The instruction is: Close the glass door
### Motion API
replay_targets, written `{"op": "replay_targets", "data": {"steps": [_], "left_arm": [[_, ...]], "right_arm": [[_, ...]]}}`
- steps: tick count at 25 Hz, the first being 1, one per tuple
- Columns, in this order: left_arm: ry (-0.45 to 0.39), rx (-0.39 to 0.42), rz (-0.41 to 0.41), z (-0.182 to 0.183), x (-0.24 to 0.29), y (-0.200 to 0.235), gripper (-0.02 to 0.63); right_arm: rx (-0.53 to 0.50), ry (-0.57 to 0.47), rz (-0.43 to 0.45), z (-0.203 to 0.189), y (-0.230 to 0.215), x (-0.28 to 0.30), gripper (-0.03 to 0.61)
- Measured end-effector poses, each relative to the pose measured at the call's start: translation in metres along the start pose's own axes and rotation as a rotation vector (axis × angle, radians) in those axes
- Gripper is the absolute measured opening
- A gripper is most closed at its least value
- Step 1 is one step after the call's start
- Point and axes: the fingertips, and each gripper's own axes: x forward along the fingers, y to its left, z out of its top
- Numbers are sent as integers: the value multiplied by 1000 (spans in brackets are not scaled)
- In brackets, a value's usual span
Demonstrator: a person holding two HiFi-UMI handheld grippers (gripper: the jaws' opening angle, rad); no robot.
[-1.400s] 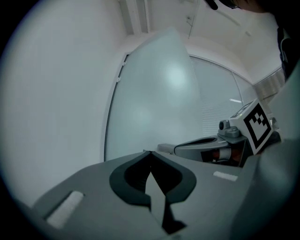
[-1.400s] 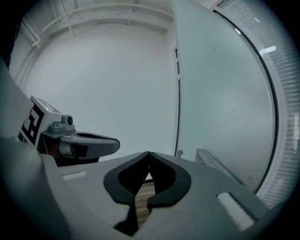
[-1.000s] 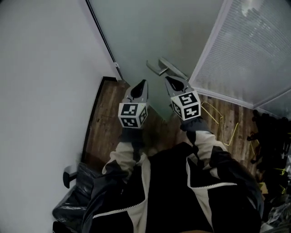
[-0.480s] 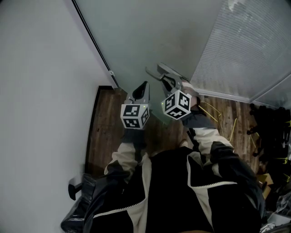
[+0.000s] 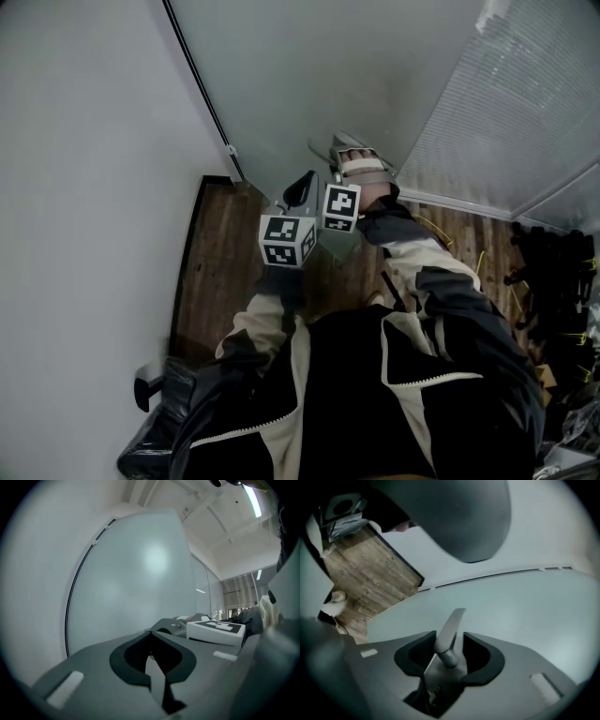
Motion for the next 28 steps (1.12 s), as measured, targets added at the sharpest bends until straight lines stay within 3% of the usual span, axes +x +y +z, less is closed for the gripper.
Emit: {"op": "replay_targets", "data": {"steps": [1, 2, 15, 28], "left_arm": [[1, 0, -3, 0, 0, 0, 0], [0, -2, -5, 0, 1, 0, 0], [-8, 4, -50, 1, 3, -8, 0], [23, 27, -83, -3, 27, -18, 0]], "right_arm": [[-19, 6, -6, 0, 1, 2, 141], [-27, 10, -10, 0, 2, 3, 137], [-6, 59, -5, -23, -4, 19, 133], [-66, 221, -25, -99, -31, 83, 121]]}}
